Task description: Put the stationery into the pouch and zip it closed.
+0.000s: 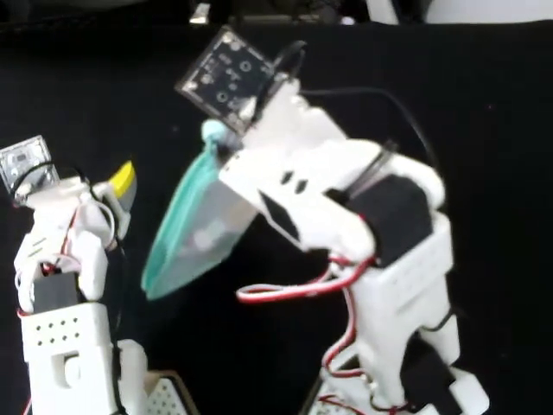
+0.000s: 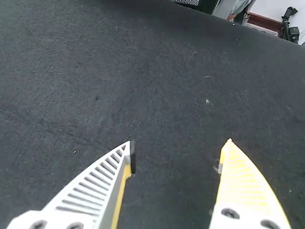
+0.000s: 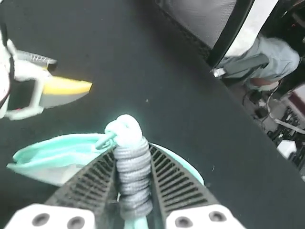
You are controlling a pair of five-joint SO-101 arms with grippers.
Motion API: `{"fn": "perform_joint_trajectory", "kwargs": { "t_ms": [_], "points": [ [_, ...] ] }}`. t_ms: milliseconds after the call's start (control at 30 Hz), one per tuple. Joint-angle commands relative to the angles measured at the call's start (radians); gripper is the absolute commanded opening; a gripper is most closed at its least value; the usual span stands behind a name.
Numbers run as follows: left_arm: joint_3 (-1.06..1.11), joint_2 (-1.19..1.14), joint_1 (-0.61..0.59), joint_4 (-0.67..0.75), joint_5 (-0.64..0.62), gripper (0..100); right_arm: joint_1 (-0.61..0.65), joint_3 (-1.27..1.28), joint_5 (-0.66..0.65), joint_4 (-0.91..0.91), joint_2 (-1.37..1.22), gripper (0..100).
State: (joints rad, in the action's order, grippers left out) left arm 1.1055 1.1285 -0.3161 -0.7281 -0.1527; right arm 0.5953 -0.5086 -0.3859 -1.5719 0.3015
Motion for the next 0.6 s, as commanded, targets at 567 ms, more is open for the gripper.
{"fn": "perform_joint_trajectory", "kwargs": {
  "t_ms": [567],
  "points": [
    [-0.628,-0.005,-0.067,-0.588,0.028,31,-0.021,0.062,-0.008,0.043,0.033,1.2]
  ]
}}
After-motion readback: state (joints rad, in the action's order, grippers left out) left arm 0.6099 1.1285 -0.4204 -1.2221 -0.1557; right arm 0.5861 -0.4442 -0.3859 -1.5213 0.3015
